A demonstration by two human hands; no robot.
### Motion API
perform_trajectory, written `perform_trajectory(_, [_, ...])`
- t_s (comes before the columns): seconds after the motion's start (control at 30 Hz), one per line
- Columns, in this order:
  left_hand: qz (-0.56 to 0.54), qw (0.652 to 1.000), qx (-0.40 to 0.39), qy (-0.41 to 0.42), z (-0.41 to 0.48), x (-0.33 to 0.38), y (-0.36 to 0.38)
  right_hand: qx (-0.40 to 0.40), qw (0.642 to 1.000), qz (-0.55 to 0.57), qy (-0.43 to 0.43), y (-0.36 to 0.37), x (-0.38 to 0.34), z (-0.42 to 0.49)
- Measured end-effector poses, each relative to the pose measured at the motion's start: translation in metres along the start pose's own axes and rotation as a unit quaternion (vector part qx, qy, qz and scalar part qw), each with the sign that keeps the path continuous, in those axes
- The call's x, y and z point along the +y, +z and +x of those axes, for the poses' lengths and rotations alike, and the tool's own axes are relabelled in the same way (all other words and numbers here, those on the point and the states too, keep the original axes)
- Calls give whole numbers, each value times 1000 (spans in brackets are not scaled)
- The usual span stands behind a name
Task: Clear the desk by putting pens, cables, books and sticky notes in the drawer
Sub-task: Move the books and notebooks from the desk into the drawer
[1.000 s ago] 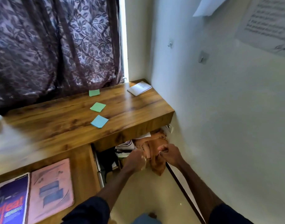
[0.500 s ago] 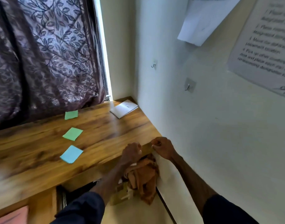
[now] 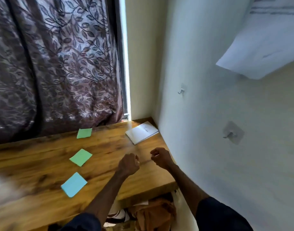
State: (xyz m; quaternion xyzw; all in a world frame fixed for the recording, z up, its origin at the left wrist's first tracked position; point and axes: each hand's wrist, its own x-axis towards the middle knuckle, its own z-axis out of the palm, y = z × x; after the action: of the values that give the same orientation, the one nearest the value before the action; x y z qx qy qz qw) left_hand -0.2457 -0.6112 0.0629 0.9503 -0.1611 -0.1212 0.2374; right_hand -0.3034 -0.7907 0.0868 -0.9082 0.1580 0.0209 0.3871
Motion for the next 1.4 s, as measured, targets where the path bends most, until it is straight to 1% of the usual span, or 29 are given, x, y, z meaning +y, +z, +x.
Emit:
perform_trajectory(0.17, [10,999,2,-49,36,-25,-7,-38,999,-28,24,22,-6,51])
perform_trajectory(0.3, [10,996,-36,-78,71,-39,-2,-76,995,-54,39,41,3,87])
perform_trajectory(0.4, [31,995,-59,-74,99,-45,3,-95,992,-66,49,52,8,112])
perform_trajectory(0.57, [70,988,-94,-97,161,-60,25,-146,979,-120,82,70,18,144])
perform_trajectory(0.67, [54,988,-95,-110,212,-66,34,-155,971,-167,75,86,32,173])
perform_trajectory(0.8, [36,993,-51,-102,264,-68,34,-157,960,-215,82,98,30,195])
perform_trajectory(0.9, [83,989,-52,-108,289,-65,32,-142,954,-250,85,111,27,199])
perform_trajectory(0.97, [113,985,-59,-117,299,-63,34,-135,953,-251,104,122,30,196])
perform_trajectory(1.07, [127,980,-71,-136,303,-61,33,-138,951,-252,112,130,34,193])
perform_trajectory(1.13, [103,981,-72,-150,301,-59,31,-151,949,-255,111,128,35,194])
perform_trajectory(1.17, [72,982,-70,-157,299,-59,30,-155,948,-256,110,127,35,193])
perform_trajectory(1.23, [-27,984,-55,-165,292,-59,27,-159,949,-247,112,123,35,194])
perform_trajectory(1.3, [-127,979,-23,-161,282,-60,21,-159,956,-218,118,115,35,194])
perform_trajectory(1.37, [-191,972,8,-136,268,-65,14,-132,970,-159,127,105,38,193])
perform_trajectory(1.4, [-217,969,21,-117,262,-70,11,-97,979,-113,140,99,41,193])
